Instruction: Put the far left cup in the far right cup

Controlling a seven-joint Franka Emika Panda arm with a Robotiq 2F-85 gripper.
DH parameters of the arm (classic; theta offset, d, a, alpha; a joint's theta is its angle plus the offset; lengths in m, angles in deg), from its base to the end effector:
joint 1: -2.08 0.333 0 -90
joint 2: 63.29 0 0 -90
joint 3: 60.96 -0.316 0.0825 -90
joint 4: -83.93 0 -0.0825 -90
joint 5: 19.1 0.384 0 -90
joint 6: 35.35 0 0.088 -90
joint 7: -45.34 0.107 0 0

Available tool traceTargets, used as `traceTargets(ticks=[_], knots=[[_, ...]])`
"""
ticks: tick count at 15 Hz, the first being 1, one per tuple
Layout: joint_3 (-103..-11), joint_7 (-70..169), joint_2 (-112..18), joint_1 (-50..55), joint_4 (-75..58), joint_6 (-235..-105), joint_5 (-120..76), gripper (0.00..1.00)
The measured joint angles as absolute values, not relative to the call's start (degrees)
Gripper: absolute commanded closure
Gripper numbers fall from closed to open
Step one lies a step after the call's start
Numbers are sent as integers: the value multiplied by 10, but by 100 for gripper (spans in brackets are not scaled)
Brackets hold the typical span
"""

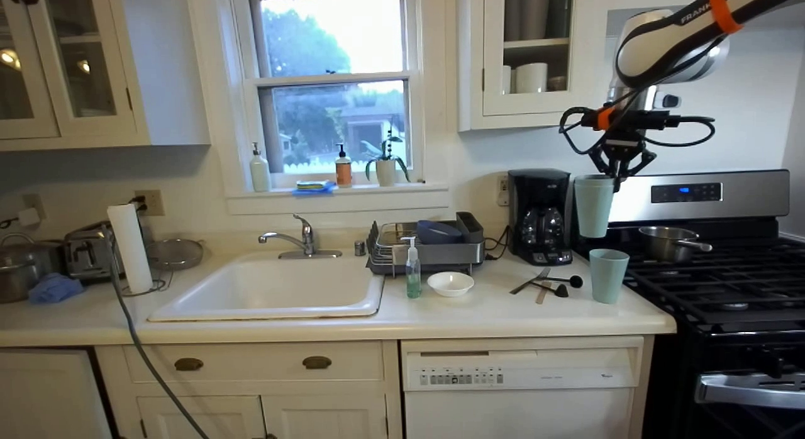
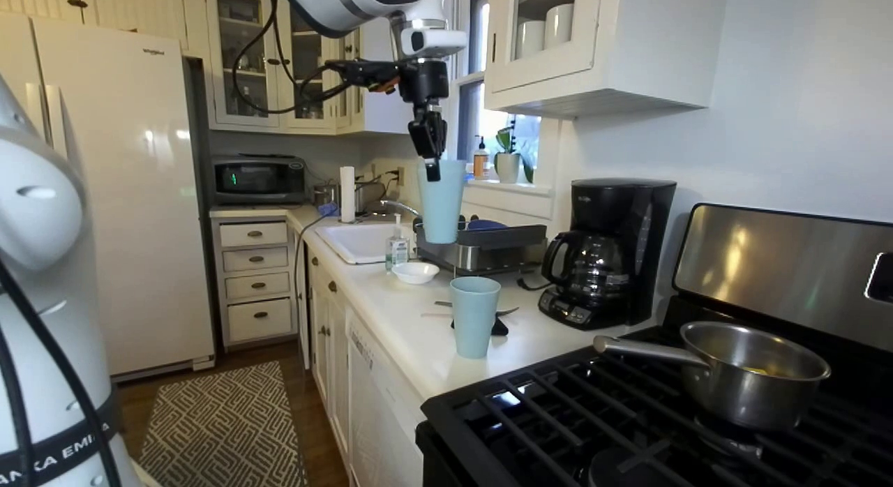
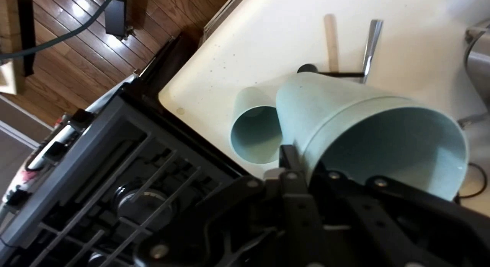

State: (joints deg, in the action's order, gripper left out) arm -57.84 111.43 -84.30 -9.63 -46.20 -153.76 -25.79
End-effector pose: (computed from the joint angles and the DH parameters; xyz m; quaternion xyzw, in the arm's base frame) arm 0.4406 -0.1250 0.5183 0.7733 -0.6273 0.0918 0.0043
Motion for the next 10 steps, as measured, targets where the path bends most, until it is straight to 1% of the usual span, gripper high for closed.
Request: traceTargets(ticks=[5,10], knots=[[-575,1175,-863,-150,-517,-1558,-272,98],[-575,1234,-863,-172,-555,-1615,-287,98]])
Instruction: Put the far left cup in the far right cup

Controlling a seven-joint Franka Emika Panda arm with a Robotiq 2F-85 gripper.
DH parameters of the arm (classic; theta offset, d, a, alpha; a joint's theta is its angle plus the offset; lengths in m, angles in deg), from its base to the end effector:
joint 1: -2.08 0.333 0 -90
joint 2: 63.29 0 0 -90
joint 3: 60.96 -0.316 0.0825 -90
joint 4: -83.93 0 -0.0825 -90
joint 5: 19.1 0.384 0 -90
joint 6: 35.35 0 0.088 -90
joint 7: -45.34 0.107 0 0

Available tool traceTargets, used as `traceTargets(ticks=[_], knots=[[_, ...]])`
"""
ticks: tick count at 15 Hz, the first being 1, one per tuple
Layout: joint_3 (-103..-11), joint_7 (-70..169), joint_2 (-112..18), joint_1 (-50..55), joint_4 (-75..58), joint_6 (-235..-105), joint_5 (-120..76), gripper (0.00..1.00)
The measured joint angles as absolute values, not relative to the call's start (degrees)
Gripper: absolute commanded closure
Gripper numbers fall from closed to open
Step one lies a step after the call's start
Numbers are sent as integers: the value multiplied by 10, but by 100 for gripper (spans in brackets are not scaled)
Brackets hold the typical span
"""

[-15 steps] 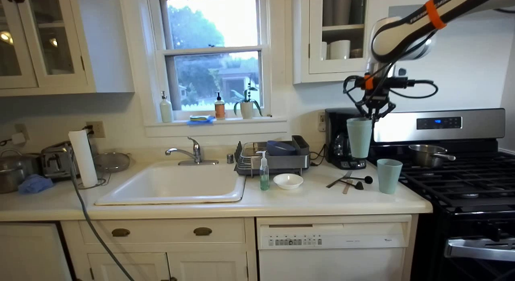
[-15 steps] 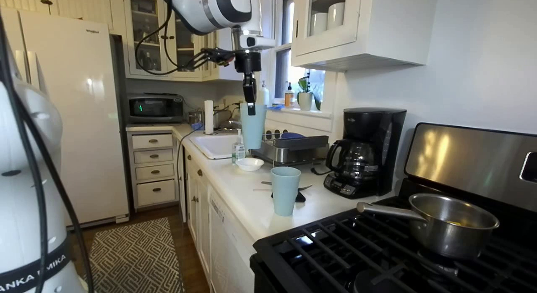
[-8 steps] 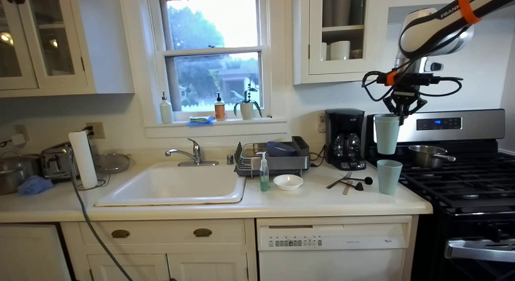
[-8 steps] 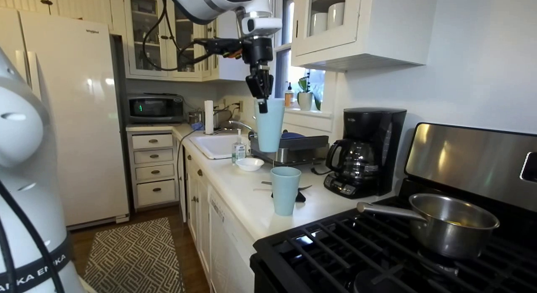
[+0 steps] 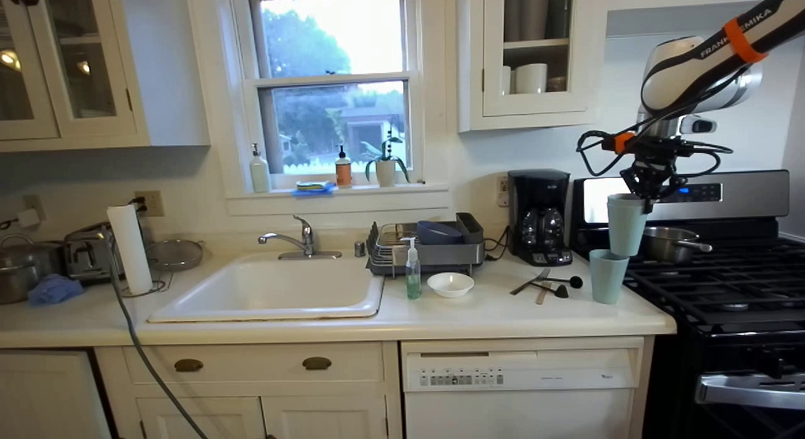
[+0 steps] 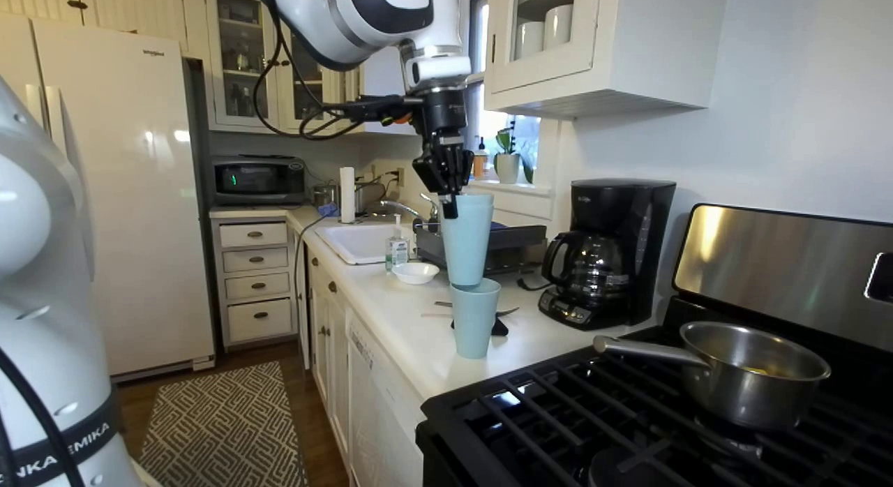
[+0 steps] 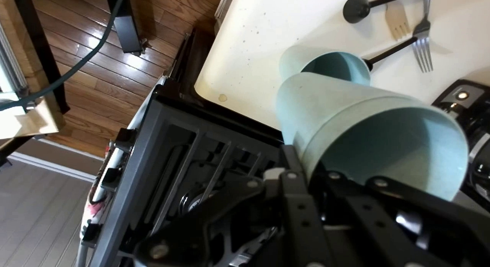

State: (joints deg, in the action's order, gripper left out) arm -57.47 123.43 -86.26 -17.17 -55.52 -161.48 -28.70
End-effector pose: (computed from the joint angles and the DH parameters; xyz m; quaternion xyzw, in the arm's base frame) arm 0.4015 -0.1757 0.4680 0.6678 -0.7372 0.1021 0.0136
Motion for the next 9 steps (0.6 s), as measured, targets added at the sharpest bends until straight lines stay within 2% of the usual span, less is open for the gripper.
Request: traceTargets(ticks=[9], knots=[[-575,1290,-856,-178,-587,-1700,-290,98]])
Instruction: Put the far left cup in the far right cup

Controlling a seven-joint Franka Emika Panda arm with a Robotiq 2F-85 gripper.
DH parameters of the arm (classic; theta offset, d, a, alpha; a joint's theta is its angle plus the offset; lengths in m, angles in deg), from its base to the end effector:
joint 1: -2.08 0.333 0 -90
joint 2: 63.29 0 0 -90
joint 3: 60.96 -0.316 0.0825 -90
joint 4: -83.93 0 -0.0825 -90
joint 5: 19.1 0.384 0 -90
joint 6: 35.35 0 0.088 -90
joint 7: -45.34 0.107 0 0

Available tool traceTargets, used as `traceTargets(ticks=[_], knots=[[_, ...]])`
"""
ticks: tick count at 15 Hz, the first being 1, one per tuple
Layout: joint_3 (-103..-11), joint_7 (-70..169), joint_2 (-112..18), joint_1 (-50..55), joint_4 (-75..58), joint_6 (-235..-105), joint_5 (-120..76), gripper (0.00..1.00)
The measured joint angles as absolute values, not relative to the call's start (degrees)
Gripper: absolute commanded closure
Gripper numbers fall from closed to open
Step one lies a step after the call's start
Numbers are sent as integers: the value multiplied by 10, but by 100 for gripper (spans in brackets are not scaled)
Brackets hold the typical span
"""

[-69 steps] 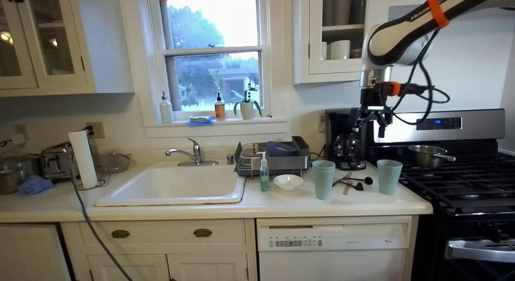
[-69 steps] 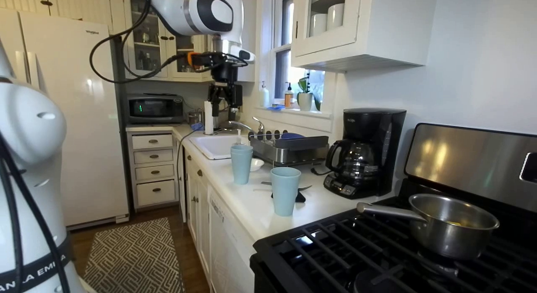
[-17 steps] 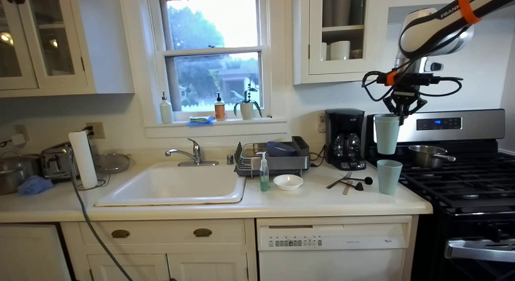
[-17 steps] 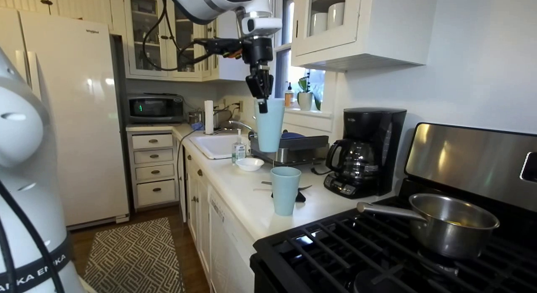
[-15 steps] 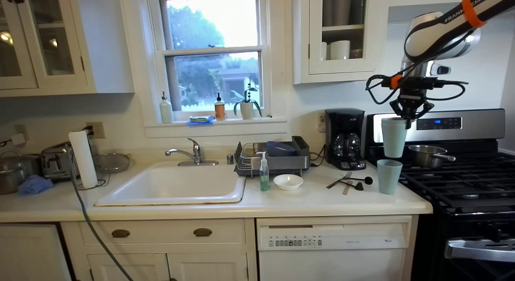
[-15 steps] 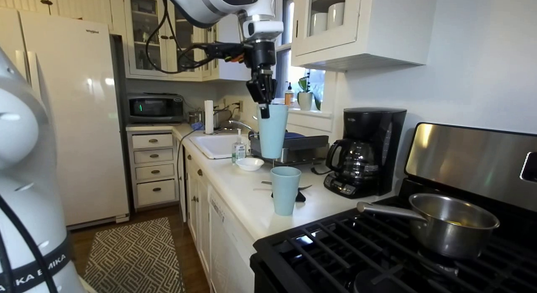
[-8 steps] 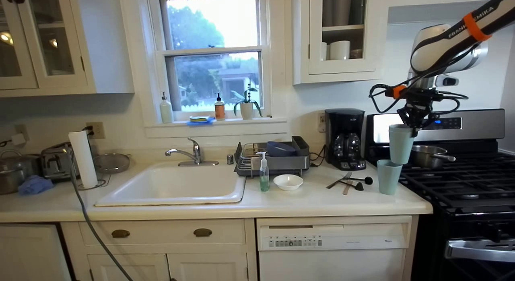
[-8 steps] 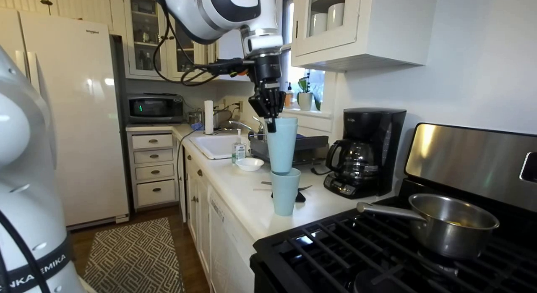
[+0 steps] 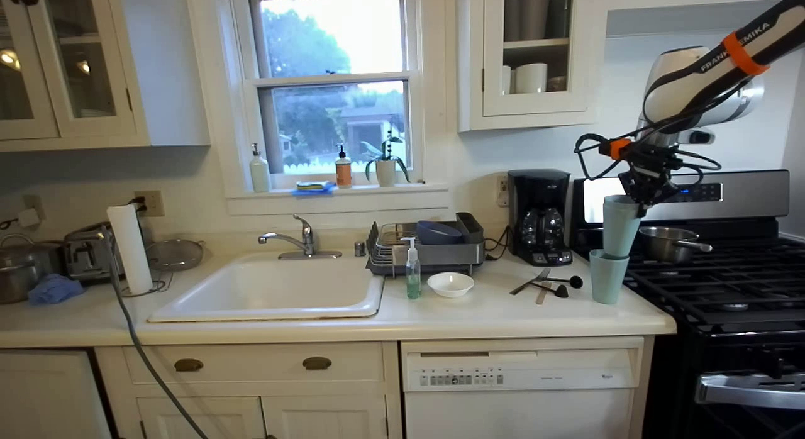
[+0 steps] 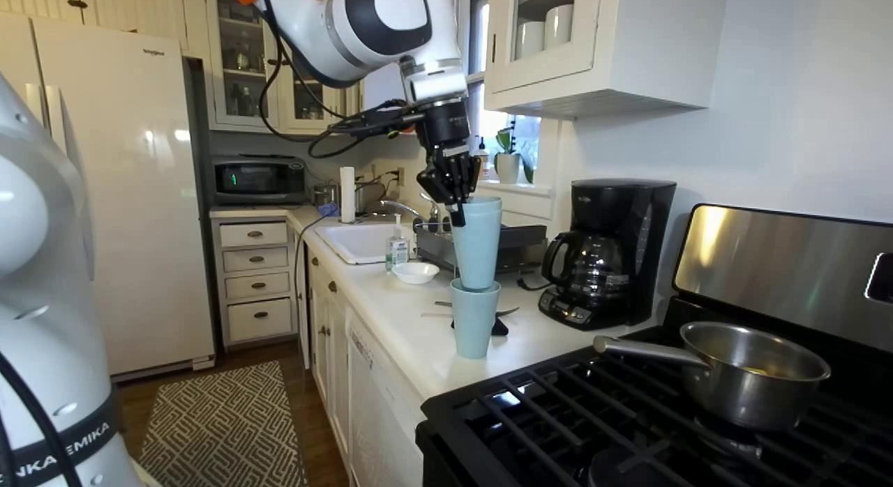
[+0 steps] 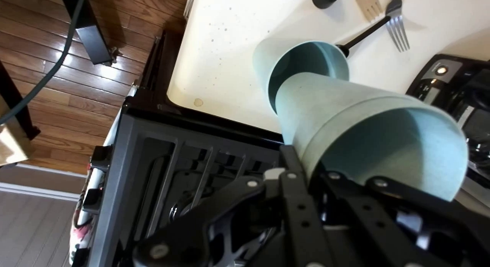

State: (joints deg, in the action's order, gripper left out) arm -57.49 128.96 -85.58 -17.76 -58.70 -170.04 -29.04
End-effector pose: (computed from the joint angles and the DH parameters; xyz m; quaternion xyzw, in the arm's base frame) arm 0.4042 -0.1776 0.4519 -0.6319 0.7628 -0.1366 0.0134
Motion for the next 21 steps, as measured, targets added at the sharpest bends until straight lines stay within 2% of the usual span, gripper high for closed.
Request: traceTargets(ticks=[4,5,7,15,16,21], knots=[[-576,1293,-834,-175,-587,-1720,-290,98],[-576,1293,-828,-173,-587,-1724,-290,68],[-576,1293,-815,-170,-587,-1733,-290,63],[-592,1252,-825,-148,-562,-1739,-309,6],[-597,1233,-833,-139,-556,-1731,-311,1],[-636,1144,-862,-92,-510,-1644,-313,0]])
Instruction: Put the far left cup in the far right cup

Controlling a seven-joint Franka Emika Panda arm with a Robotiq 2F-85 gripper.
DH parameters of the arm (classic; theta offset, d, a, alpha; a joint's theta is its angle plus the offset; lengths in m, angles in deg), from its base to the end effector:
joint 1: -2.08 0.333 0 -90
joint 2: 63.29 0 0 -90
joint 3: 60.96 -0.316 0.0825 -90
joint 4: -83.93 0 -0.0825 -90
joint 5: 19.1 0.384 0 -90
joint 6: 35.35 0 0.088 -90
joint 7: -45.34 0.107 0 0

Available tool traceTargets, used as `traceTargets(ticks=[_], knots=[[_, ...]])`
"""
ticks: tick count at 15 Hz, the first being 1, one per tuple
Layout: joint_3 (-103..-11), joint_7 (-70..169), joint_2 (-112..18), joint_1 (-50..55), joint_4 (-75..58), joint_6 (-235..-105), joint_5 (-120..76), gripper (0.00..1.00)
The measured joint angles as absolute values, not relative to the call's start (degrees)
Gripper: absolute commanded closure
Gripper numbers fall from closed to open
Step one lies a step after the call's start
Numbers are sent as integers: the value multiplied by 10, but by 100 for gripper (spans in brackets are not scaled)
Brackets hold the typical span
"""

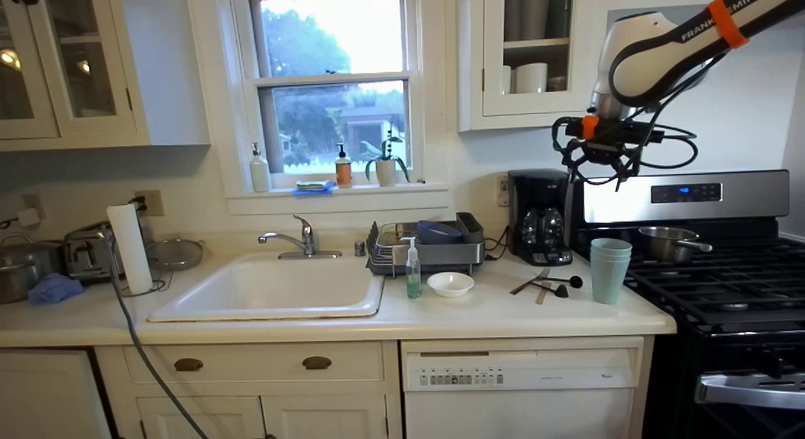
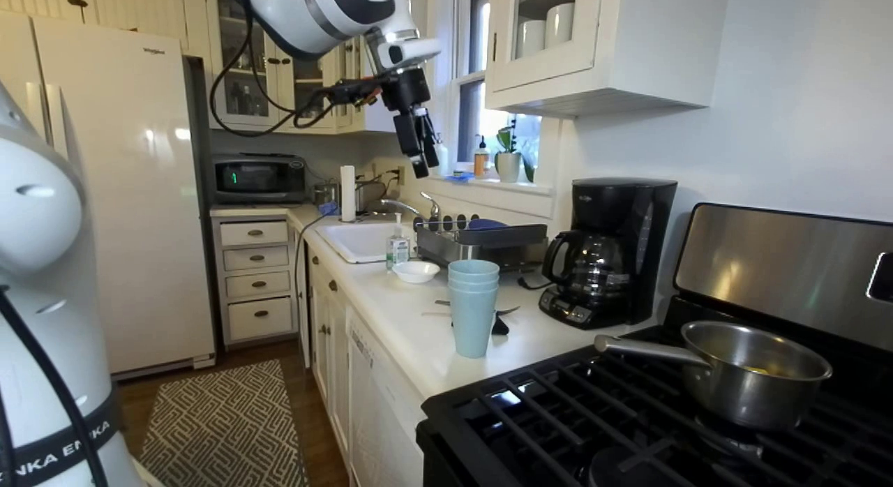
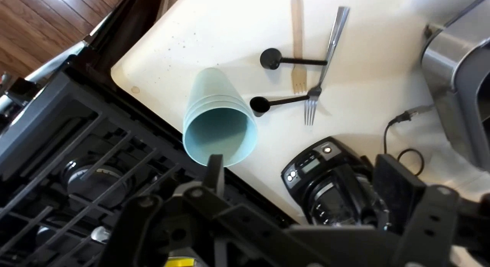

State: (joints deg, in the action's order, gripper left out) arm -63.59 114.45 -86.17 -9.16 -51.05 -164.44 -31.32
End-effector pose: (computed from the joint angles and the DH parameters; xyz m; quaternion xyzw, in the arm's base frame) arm 0.4499 -0.0725 0.5120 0.7989 -0.5747 0.1768 0.0134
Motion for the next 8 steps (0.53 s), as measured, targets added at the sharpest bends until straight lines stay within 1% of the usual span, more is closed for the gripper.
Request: traceTargets(ticks=[5,8], knots=[[-658,1046,-860,-55,-471,-1546,-318,0],[-657,1016,-856,-50,-462,-1527,-318,0]])
